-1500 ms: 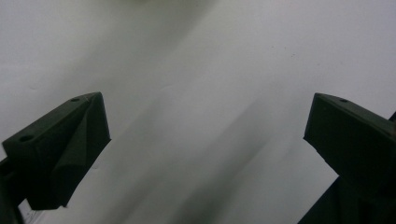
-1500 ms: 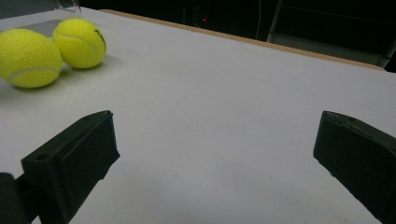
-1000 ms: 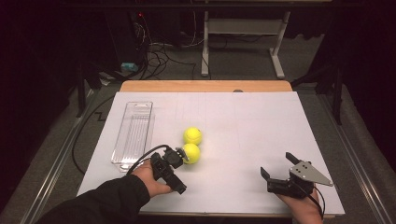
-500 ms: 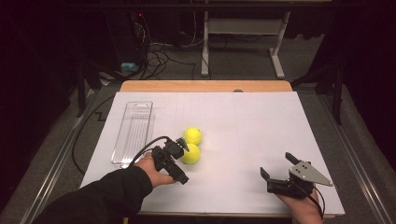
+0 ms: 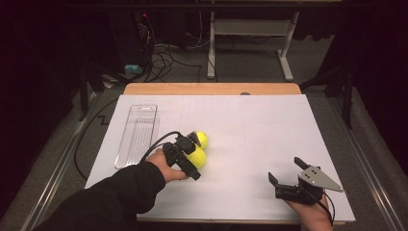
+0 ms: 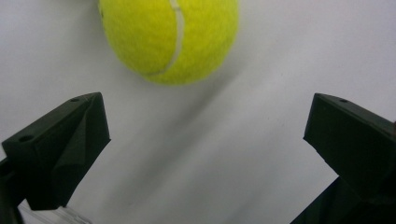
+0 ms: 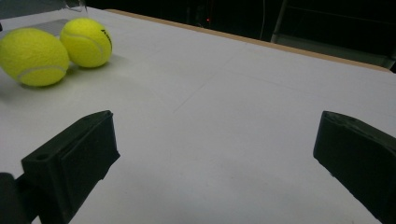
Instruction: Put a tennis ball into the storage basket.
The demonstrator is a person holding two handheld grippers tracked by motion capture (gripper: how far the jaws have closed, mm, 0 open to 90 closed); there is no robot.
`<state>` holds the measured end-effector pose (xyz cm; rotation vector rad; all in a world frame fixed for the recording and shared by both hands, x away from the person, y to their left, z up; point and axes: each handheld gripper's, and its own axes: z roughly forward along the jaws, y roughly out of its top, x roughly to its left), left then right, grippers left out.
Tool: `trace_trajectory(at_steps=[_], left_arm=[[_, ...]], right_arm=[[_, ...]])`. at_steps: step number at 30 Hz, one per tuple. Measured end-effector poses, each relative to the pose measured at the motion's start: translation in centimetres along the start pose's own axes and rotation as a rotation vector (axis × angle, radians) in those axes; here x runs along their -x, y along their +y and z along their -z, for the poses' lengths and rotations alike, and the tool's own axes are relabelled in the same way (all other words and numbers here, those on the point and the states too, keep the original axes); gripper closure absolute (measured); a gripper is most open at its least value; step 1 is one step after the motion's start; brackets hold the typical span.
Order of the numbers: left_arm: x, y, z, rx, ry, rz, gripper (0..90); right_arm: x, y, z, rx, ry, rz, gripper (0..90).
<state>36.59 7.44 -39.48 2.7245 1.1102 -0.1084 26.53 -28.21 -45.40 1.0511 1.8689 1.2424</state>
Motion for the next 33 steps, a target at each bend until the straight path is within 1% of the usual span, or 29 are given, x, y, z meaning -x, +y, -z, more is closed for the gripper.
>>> trace_trajectory(at_steps=[1,3,4,5,6,9,10,11,12,13,16,18,21,22,23,25,28,29,31,33], left_arm=[[0.0,0.2,-0.1,0.001,0.005,0.005,0.8],[-0.1,0.7,-0.3,-0.013,0.009,0.002,0.8],[-0.1,0.7,-0.3,-0.013,0.009,0.002,0.6],[-0.3,1.2,-0.4,-0.017,0.011,0.006,0.6],[-0.3,1.2,-0.4,-0.017,0.011,0.006,0.6],[-0.8,2.0,-0.8,-0.026,0.009,0.029,0.6],[-0.8,2.0,-0.8,-0.026,0.009,0.029,0.7],[-1.2,2.3,-1.0,-0.034,0.004,0.041,0.8],[-1.2,2.3,-1.0,-0.034,0.004,0.041,1.0],[-1.5,2.6,-1.3,-0.04,0.0,0.053,1.6],[-1.8,2.9,-1.6,-0.045,-0.002,0.063,2.8],[-2.1,3.1,-1.9,-0.05,-0.014,0.071,5.4],[-2.3,3.2,-2.1,-0.047,-0.019,0.076,10.2],[-2.4,3.3,-2.1,-0.042,-0.031,0.078,12.4],[-2.4,3.3,-2.2,-0.037,-0.035,0.081,14.3],[-2.5,3.4,-2.3,-0.041,-0.05,0.078,16.4],[-2.4,3.5,-2.4,-0.043,-0.052,0.077,23.5],[-2.4,3.5,-2.5,-0.041,-0.043,0.076,24.8],[-2.5,3.5,-2.4,-0.042,-0.049,0.075,25.6],[-2.4,3.5,-2.4,-0.041,-0.043,0.075,25.9]], right_arm=[[0.0,0.0,0.0,0.001,0.0,0.0,0.0],[0.0,0.0,0.0,0.0,0.001,0.001,0.0],[0.0,0.0,0.0,0.0,0.001,0.001,0.0],[0.0,0.0,0.0,0.001,0.002,0.002,0.0],[0.0,0.0,0.0,0.001,0.002,0.002,0.0],[0.0,0.0,0.0,0.0,0.001,0.001,0.0],[0.0,0.0,0.0,-0.001,0.001,0.0,0.0],[0.0,0.0,0.0,-0.001,0.001,0.001,0.0],[0.0,0.0,0.0,0.0,0.001,0.0,0.0],[0.0,0.0,0.0,0.0,0.0,-0.001,0.0],[0.0,0.0,0.0,0.0,-0.001,-0.001,0.0],[0.1,0.0,0.0,0.001,0.002,0.0,0.0],[0.1,0.0,0.0,-0.002,0.001,0.001,0.0],[0.0,0.0,0.0,-0.002,0.002,-0.001,0.0],[0.0,0.0,0.0,-0.002,0.002,0.002,0.0],[0.0,0.0,0.0,-0.002,0.002,0.003,0.0],[0.0,0.0,0.0,-0.003,0.003,0.004,0.0],[0.0,0.0,0.0,-0.003,0.002,0.005,0.0],[0.0,0.0,0.0,-0.002,0.003,0.004,0.0],[0.0,0.0,0.0,-0.003,0.002,0.005,0.0]])
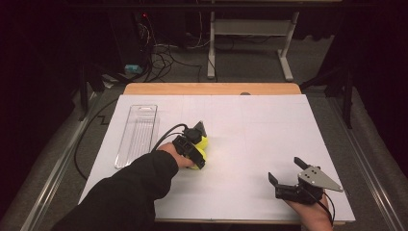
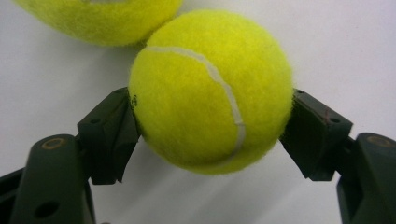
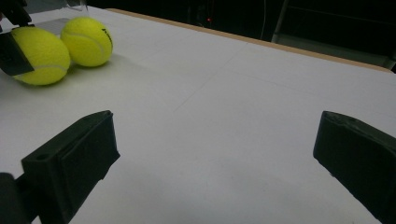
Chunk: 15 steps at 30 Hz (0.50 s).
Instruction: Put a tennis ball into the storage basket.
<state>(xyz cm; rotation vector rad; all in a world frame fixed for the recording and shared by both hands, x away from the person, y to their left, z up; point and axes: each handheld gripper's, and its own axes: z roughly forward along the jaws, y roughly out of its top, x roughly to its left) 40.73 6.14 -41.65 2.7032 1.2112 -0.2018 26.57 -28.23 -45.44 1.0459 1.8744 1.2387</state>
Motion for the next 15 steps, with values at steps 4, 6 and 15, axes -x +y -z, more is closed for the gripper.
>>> trace_trajectory(at_steps=[4,6,15], left_arm=[[0.2,0.0,0.0,-0.002,0.009,-0.008,26.3],[0.2,-0.1,0.2,-0.005,0.004,-0.009,26.4],[0.2,-1.1,1.8,0.009,-0.011,-0.014,26.5]], right_arm=[[0.0,0.0,0.0,0.0,0.001,-0.002,0.0],[0.0,0.0,0.0,0.001,0.001,-0.001,0.0],[-0.1,0.0,0.0,0.0,0.001,-0.001,0.0]])
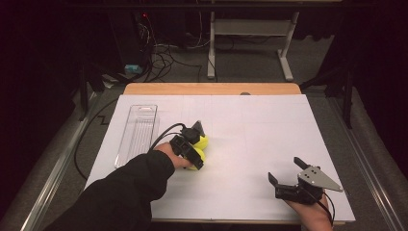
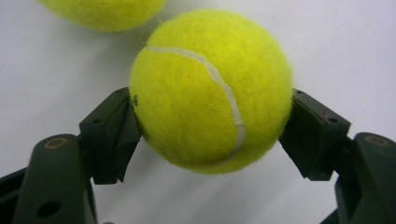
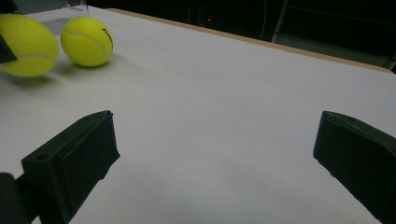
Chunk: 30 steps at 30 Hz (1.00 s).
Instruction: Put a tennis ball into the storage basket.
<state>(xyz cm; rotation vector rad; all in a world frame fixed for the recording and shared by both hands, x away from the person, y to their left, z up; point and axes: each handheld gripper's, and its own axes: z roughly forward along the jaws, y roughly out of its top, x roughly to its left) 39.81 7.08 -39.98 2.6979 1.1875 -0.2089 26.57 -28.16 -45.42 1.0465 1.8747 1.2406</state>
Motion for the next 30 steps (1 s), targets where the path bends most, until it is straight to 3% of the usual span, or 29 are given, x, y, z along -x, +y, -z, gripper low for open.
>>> trace_trajectory(at_steps=[19,30], left_arm=[[-1.5,-2.1,5.7,0.015,0.034,0.019,26.5],[-3.8,-3.0,8.5,0.026,0.06,0.053,26.5]], right_arm=[[0.0,0.1,0.0,0.005,0.0,0.001,0.0],[-0.1,0.1,0.1,0.003,0.0,0.004,0.0]])
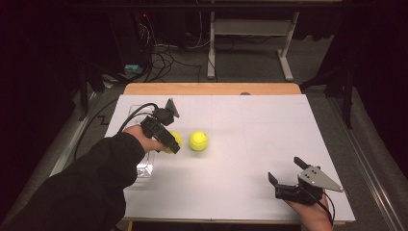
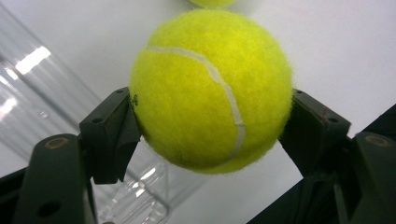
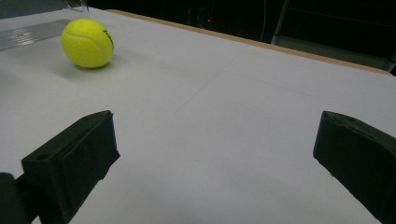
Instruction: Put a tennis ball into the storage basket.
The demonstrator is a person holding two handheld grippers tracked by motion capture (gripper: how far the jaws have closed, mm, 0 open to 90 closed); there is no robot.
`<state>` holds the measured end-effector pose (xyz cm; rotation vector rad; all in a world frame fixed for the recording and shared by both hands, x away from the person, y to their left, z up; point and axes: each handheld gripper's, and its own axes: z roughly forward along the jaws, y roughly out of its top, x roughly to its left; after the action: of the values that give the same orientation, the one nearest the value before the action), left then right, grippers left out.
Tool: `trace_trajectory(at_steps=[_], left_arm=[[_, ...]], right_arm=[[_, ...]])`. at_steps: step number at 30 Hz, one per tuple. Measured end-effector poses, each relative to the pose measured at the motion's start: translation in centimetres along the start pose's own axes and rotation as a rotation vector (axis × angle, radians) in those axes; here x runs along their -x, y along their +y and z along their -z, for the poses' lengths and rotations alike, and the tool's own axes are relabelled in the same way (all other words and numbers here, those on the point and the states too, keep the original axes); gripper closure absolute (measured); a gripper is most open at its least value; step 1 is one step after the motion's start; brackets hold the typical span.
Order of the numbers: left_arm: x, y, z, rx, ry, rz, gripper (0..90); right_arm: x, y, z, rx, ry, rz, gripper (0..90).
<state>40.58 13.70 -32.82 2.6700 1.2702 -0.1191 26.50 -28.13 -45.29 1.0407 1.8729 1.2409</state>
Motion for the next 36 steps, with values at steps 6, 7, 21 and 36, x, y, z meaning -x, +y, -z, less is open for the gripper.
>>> trace_trajectory(at_steps=[6,7,21,36], left_arm=[[-2.1,-0.5,0.8,-0.008,0.026,0.048,26.5],[-2.4,-0.5,0.9,-0.007,0.028,0.054,26.5],[-5.8,-1.0,1.5,-0.006,0.043,0.13,26.5],[-8.8,-1.5,1.4,-0.012,0.081,0.201,26.6]], right_arm=[[0.0,0.0,0.0,0.0,-0.001,-0.001,0.0],[0.0,0.0,0.0,0.0,-0.001,0.001,0.0],[0.0,0.0,0.0,0.001,0.0,0.002,0.0],[0.0,0.0,0.0,0.0,0.001,-0.002,0.0]])
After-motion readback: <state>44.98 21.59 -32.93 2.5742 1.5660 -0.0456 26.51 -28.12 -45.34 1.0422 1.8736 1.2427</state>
